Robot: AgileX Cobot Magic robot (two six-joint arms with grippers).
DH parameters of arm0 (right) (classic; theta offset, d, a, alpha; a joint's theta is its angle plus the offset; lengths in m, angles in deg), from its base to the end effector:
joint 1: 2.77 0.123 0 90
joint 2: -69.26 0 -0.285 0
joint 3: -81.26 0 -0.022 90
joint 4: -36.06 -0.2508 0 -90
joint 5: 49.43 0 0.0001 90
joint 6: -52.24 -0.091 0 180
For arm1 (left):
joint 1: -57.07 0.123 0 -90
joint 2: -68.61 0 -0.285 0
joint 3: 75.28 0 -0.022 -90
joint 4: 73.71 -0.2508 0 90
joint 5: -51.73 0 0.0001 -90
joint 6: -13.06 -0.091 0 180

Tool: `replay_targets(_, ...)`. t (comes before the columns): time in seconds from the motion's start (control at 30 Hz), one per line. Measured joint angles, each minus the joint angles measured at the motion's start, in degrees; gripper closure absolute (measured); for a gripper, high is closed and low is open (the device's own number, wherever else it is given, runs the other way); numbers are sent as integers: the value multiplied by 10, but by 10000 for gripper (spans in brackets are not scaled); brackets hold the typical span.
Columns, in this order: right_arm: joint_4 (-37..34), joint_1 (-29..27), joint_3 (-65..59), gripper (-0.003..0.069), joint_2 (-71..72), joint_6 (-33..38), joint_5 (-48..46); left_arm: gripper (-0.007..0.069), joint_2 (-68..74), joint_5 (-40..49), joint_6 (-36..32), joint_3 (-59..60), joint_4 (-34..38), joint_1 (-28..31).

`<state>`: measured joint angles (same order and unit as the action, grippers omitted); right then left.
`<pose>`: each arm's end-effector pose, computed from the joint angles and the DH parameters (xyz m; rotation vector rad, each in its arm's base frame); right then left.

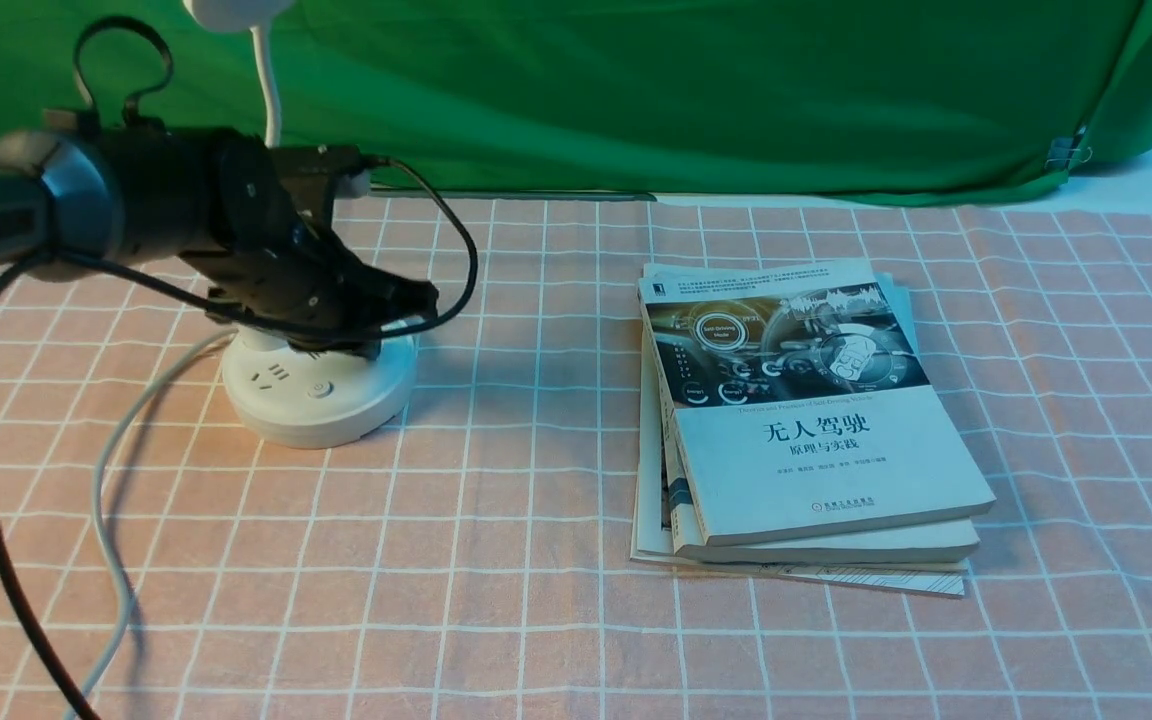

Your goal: Turn on the table lamp on the pink coffee tablecloth with your hand.

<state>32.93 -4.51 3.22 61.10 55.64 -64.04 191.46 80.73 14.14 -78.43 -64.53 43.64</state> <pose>0.0561 -0.0004 0.1849 0.0110 1.7591 -0.0147 0.4174 -0.1069 0.1800 0.1264 2.6019 -0.2431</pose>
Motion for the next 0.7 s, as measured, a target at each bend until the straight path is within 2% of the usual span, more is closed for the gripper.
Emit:
replay_targets(0.47,0,0,0,421,0,0,0,602,13,-30,1,-8,15,0)
replay_targets(0.7,0,0,0,421,0,0,0,602,-56,1,1,2,30,0)
